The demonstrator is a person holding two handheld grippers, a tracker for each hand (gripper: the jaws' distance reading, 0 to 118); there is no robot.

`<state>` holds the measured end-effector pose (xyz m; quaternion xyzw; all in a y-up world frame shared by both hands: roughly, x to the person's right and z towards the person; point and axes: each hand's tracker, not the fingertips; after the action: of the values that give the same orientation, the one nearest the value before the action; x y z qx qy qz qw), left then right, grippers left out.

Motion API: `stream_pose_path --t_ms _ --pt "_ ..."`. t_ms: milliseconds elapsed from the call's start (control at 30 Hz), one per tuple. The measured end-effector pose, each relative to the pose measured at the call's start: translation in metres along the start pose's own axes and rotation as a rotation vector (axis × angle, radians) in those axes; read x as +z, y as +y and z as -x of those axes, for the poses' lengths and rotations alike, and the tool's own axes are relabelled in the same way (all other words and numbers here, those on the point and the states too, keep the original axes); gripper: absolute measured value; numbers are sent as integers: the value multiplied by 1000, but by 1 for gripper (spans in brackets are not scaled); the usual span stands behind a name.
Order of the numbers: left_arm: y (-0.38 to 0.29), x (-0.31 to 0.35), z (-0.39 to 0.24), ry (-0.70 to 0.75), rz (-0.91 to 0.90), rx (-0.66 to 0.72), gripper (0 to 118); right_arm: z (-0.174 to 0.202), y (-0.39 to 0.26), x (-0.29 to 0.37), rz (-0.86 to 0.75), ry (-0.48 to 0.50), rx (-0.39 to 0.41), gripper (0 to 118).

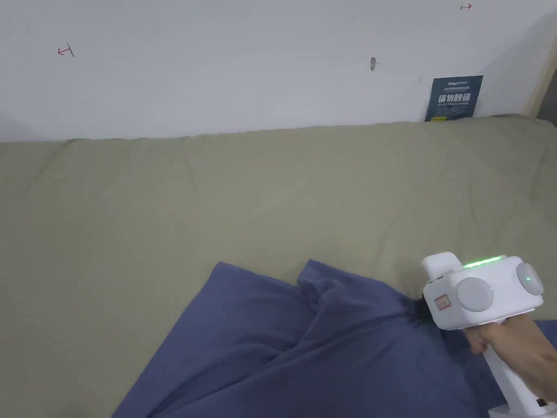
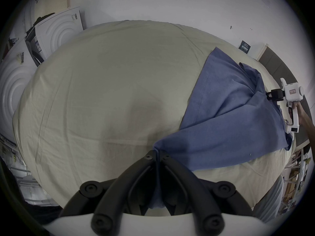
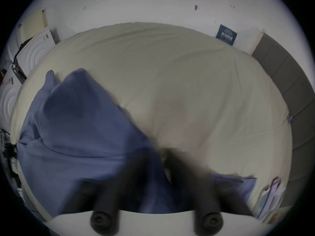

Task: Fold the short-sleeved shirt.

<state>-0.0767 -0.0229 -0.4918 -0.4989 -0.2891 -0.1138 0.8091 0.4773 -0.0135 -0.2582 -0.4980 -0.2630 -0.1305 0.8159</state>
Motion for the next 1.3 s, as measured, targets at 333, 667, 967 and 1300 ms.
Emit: stream_pose_path --t_ms 333,667,967,1300 --pt "6 29 -11 19 -50 3 1 -19 -27 153 -259 35 1 0" --pt "72 152 -42 -66 -361 34 1 -29 -36 339 -567 -39 13 0" --pt "150 296 -70 -27 -609 -50 1 -49 -23 464 -765 -68 -57 0" --pt "215 377 -89 10 -694 -73 1 -61 23 515 -834 -55 -139 0"
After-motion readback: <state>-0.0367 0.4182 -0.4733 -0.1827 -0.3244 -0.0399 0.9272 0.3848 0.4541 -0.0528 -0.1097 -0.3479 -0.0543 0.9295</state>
